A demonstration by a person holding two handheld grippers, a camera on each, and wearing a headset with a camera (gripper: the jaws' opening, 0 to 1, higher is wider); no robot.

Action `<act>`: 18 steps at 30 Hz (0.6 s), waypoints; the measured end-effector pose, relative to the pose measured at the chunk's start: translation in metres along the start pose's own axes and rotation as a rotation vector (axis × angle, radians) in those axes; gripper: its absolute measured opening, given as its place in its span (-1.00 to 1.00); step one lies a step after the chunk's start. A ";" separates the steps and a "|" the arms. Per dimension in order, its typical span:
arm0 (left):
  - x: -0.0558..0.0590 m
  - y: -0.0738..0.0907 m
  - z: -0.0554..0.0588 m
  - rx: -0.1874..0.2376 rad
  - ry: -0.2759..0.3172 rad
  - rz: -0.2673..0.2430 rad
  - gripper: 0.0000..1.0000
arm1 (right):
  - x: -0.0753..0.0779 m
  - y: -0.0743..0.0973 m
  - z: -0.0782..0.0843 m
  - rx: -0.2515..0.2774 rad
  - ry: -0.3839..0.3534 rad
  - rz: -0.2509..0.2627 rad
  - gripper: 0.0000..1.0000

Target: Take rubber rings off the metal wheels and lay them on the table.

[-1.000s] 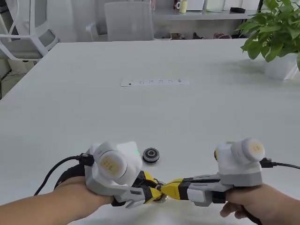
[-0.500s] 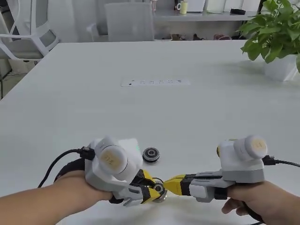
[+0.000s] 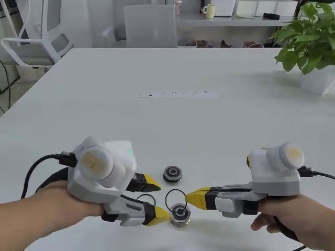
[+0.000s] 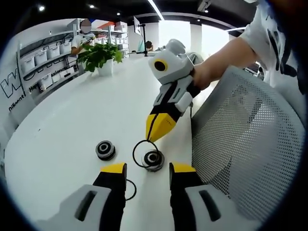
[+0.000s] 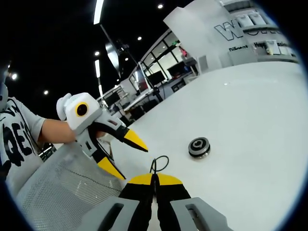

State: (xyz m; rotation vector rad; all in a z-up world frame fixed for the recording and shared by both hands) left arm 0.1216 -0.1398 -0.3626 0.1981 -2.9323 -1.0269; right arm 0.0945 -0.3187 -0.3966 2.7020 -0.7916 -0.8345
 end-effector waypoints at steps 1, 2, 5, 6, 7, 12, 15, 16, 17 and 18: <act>-0.002 0.004 0.000 0.007 0.006 -0.008 -0.34 | 0.000 -0.001 -0.001 -0.001 0.001 -0.001 -1.00; -0.003 0.007 0.001 0.014 0.014 -0.014 -0.32 | 0.000 -0.002 -0.003 -0.002 0.003 -0.003 -1.00; -0.007 0.017 0.002 0.041 0.051 -0.030 -0.22 | 0.000 -0.006 -0.008 -0.008 0.013 -0.011 -1.00; -0.007 0.018 0.002 0.044 0.054 -0.033 -0.19 | -0.001 -0.007 -0.009 -0.010 0.015 -0.013 -1.00; -0.008 0.021 0.002 0.052 0.061 -0.038 -0.16 | -0.001 -0.008 -0.010 -0.012 0.017 -0.015 -1.00; -0.011 0.034 0.005 0.067 0.077 -0.061 -0.07 | 0.000 -0.017 -0.015 -0.034 0.030 -0.027 -1.00; -0.013 0.040 0.007 0.078 0.086 -0.076 0.03 | -0.001 -0.023 -0.018 -0.051 0.040 -0.037 -1.00; -0.014 0.042 0.007 0.082 0.090 -0.082 0.07 | -0.002 -0.025 -0.019 -0.057 0.044 -0.041 -1.00; -0.015 0.045 0.008 0.089 0.099 -0.085 0.10 | -0.002 -0.027 -0.021 -0.062 0.049 -0.045 -1.00; -0.015 0.046 0.009 0.094 0.103 -0.086 0.12 | -0.002 -0.029 -0.022 -0.064 0.049 -0.048 -1.00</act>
Point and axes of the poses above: the centre of the closed fingertips' face, and the gripper's own axes: y roughly backward along the fingers, x roughly to its right, z roughly out of its underside, the point moved 9 cm from there along y, roughly backward along the fingers, and after that the axes turned 3 degrees about y, right-handed, at the moved point
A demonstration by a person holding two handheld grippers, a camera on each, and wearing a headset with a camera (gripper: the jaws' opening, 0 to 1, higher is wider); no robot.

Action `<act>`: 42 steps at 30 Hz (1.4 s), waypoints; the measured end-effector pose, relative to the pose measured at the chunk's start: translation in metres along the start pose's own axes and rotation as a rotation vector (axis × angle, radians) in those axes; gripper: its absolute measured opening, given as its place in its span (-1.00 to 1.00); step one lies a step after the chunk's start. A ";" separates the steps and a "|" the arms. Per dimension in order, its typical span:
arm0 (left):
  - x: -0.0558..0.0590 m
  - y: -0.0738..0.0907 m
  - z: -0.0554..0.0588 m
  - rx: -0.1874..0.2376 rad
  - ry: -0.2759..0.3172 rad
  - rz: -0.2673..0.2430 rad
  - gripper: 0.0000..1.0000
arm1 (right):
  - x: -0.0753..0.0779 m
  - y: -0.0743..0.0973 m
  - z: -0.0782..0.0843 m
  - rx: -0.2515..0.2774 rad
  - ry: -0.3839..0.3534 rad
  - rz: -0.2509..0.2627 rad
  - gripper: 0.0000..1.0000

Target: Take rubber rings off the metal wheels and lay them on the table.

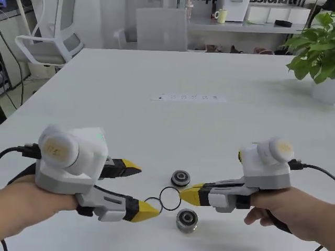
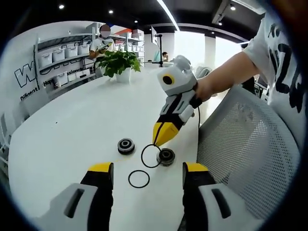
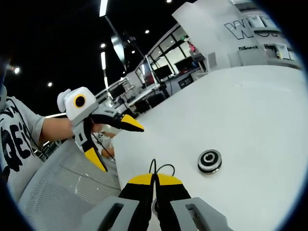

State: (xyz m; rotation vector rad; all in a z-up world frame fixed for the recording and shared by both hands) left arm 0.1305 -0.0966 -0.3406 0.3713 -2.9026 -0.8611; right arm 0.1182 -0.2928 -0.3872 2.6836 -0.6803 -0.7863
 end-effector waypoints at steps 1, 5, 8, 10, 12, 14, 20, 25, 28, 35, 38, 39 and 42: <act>-0.001 0.002 0.001 0.005 0.003 -0.004 0.15 | 0.001 -0.002 -0.001 -0.002 0.000 -0.002 -1.00; -0.003 0.008 0.004 0.011 0.010 -0.023 0.20 | 0.002 -0.010 -0.005 -0.014 0.005 -0.008 -1.00; -0.006 0.012 0.005 0.025 0.018 -0.030 0.26 | 0.003 -0.017 -0.005 -0.028 0.005 -0.013 -1.00; -0.008 0.015 0.007 0.026 0.023 -0.037 0.28 | 0.004 -0.022 -0.005 -0.040 0.001 -0.019 -1.00; -0.010 0.018 0.009 0.028 0.029 -0.045 0.29 | 0.004 -0.027 -0.004 -0.050 -0.003 -0.025 -1.00; -0.011 0.020 0.011 0.030 0.037 -0.049 0.29 | 0.004 -0.031 -0.003 -0.060 -0.002 -0.027 -1.00; -0.014 0.022 0.014 0.032 0.054 -0.062 0.30 | 0.007 -0.043 0.002 -0.109 0.006 -0.031 -1.00; -0.014 0.023 0.016 0.034 0.063 -0.066 0.30 | 0.014 -0.046 0.003 -0.110 -0.011 -0.018 -1.00; -0.014 0.023 0.017 0.031 0.064 -0.067 0.30 | 0.017 -0.047 0.006 -0.118 -0.020 -0.013 -1.00; -0.016 0.022 0.018 0.028 0.074 -0.071 0.30 | 0.021 -0.048 0.009 -0.129 -0.029 -0.002 -1.00; -0.016 0.021 0.019 0.028 0.076 -0.070 0.30 | 0.022 -0.049 0.011 -0.136 -0.025 0.004 -1.00; -0.016 0.021 0.019 0.028 0.076 -0.070 0.30 | 0.022 -0.049 0.012 -0.137 -0.023 0.006 -1.00; -0.016 0.021 0.019 0.026 0.078 -0.069 0.29 | 0.023 -0.049 0.012 -0.144 -0.015 0.013 -1.00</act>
Point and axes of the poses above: the centre of the closed fingertips' face, and the gripper's own axes: y roughly backward along the fingers, x roughly to its right, z roughly out of its underside, the point moved 9 cm from there along y, roughly backward along the fingers, and after that the axes turned 3 degrees about y, right-handed, at the moved point
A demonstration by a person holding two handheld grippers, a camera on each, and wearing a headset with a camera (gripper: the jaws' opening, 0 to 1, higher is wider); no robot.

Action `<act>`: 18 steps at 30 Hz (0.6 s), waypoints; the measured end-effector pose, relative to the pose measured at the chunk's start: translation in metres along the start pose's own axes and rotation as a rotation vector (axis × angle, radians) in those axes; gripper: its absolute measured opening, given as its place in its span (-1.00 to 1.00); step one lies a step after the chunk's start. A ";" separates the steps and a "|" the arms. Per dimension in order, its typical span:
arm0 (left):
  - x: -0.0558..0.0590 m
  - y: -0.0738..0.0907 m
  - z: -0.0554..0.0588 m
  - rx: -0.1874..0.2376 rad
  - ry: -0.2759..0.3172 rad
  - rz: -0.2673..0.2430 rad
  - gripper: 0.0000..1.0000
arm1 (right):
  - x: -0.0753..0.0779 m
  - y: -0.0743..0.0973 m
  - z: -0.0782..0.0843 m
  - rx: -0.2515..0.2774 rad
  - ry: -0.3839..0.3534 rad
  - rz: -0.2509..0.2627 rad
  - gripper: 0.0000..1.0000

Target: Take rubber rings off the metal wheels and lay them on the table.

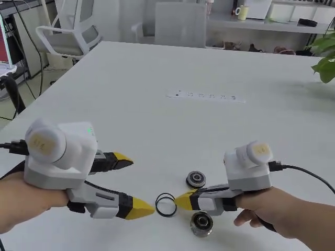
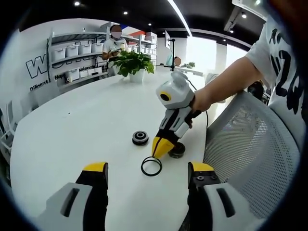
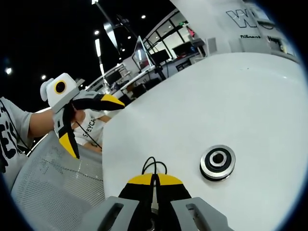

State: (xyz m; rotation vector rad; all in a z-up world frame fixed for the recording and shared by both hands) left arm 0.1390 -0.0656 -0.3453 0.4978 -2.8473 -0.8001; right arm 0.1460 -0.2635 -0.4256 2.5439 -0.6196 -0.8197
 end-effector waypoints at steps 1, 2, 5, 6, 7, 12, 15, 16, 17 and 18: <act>0.000 0.000 0.000 -0.002 -0.001 0.000 0.29 | 0.000 0.000 0.000 -0.003 0.006 0.003 -1.00; 0.000 0.000 0.000 -0.003 -0.001 0.000 0.29 | 0.000 0.000 0.000 -0.006 0.011 0.008 -1.00; 0.000 0.000 0.000 -0.004 0.001 -0.001 0.29 | 0.001 0.000 0.000 -0.008 0.023 0.016 -1.00; 0.000 0.000 0.000 -0.004 0.002 -0.001 0.29 | 0.001 0.000 0.000 -0.009 0.024 0.016 -1.00; 0.000 0.000 0.000 -0.004 0.002 -0.002 0.29 | 0.000 0.000 0.001 -0.012 0.030 0.019 -1.00; 0.001 0.000 0.001 -0.008 0.000 -0.001 0.29 | 0.001 -0.001 0.002 -0.028 0.073 0.039 -0.98; 0.001 0.000 0.001 -0.008 0.003 0.001 0.29 | 0.000 -0.001 0.003 -0.041 0.101 0.044 -0.91; 0.001 0.000 0.001 -0.009 0.002 0.001 0.29 | -0.001 -0.001 0.003 -0.043 0.106 0.043 -0.90; 0.002 0.000 0.001 -0.011 0.000 0.002 0.29 | -0.001 -0.002 0.003 -0.046 0.112 0.043 -0.89; 0.002 0.000 0.001 -0.012 -0.001 0.002 0.29 | -0.002 -0.002 0.003 -0.048 0.121 0.044 -0.87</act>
Point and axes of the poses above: the centre of the closed fingertips' face, and the gripper's own axes: y roughly backward along the fingers, x roughly to its right, z roughly out of its underside, the point moved 9 cm from there along y, roughly backward along the fingers, and after that the axes turned 3 degrees about y, right-handed, at the moved point
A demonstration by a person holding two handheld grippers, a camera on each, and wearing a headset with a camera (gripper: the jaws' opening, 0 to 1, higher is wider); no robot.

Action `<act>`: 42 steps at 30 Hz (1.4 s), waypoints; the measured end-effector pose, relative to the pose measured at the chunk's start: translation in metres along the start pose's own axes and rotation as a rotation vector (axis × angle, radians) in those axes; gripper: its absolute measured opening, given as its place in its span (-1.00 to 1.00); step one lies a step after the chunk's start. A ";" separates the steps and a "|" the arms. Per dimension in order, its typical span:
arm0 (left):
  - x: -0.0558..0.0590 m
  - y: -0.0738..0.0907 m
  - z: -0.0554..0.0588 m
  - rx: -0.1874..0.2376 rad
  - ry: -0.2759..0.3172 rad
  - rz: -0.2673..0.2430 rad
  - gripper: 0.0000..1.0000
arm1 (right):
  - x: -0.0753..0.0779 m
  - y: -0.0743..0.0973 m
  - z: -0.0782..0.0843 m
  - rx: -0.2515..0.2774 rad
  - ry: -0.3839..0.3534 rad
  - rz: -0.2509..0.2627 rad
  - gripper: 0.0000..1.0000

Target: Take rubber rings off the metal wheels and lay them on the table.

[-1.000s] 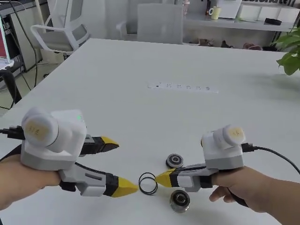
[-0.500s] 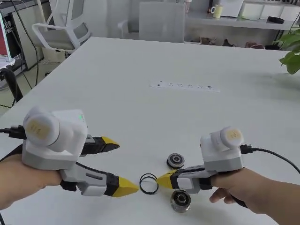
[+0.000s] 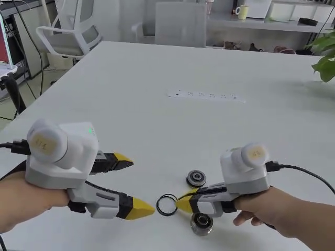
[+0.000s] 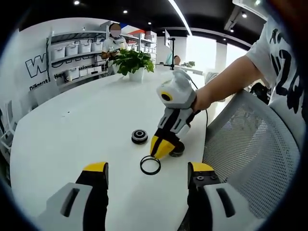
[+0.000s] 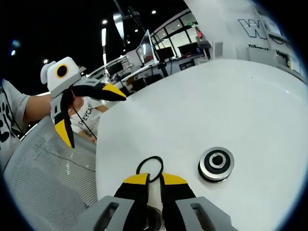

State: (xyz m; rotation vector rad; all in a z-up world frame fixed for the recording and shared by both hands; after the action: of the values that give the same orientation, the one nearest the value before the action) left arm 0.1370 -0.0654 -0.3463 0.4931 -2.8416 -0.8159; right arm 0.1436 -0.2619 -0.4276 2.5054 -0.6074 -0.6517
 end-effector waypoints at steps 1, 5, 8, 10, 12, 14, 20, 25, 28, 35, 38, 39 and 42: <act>0.000 0.000 0.000 0.001 0.000 0.001 0.29 | 0.000 0.000 0.000 0.000 0.005 0.000 -0.84; 0.000 0.001 -0.001 -0.002 -0.002 0.000 0.29 | -0.001 0.001 -0.001 0.001 0.024 0.006 -0.73; 0.001 0.001 0.000 -0.004 -0.001 0.000 0.29 | 0.000 0.002 -0.002 0.006 0.026 0.010 -0.67; 0.001 0.001 0.000 -0.006 0.000 0.003 0.29 | 0.000 0.003 -0.002 0.007 0.029 0.013 -0.65; 0.001 0.001 0.000 -0.008 0.001 0.006 0.28 | 0.000 0.005 -0.002 0.010 0.027 0.014 -0.64; 0.001 0.000 0.000 -0.013 0.002 0.010 0.27 | 0.001 0.007 -0.002 0.014 0.020 0.016 -0.63; 0.002 -0.003 -0.001 -0.015 0.001 0.021 0.27 | 0.000 0.014 -0.006 0.035 0.027 0.025 -0.61; 0.000 -0.005 -0.003 -0.014 -0.002 0.027 0.26 | -0.001 0.020 -0.007 0.051 0.032 0.032 -0.58; 0.000 -0.008 -0.004 -0.016 -0.001 0.032 0.26 | -0.001 0.025 -0.008 0.061 0.033 0.036 -0.57; 0.002 -0.013 -0.010 -0.015 -0.003 0.046 0.25 | 0.001 0.039 -0.008 0.090 0.028 0.060 -0.56; 0.001 -0.016 -0.013 -0.013 -0.003 0.051 0.24 | 0.003 0.045 -0.006 0.098 0.021 0.074 -0.55; 0.001 -0.017 -0.014 -0.011 -0.002 0.052 0.24 | 0.004 0.048 -0.005 0.101 0.020 0.081 -0.55; 0.000 -0.020 -0.016 -0.005 0.006 0.057 0.24 | 0.006 0.055 -0.003 0.108 0.015 0.097 -0.55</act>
State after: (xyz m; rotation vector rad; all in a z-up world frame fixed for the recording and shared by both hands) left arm 0.1462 -0.0893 -0.3437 0.4106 -2.8331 -0.8096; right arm 0.1343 -0.3074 -0.3973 2.5588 -0.7732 -0.5783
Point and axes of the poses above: the centre of the closed fingertips' face, and the gripper's own axes: y roughly backward along the fingers, x roughly to its right, z roughly out of its underside, the point moved 9 cm from there along y, roughly backward along the fingers, and after that the axes turned 3 degrees about y, right-handed, at the moved point
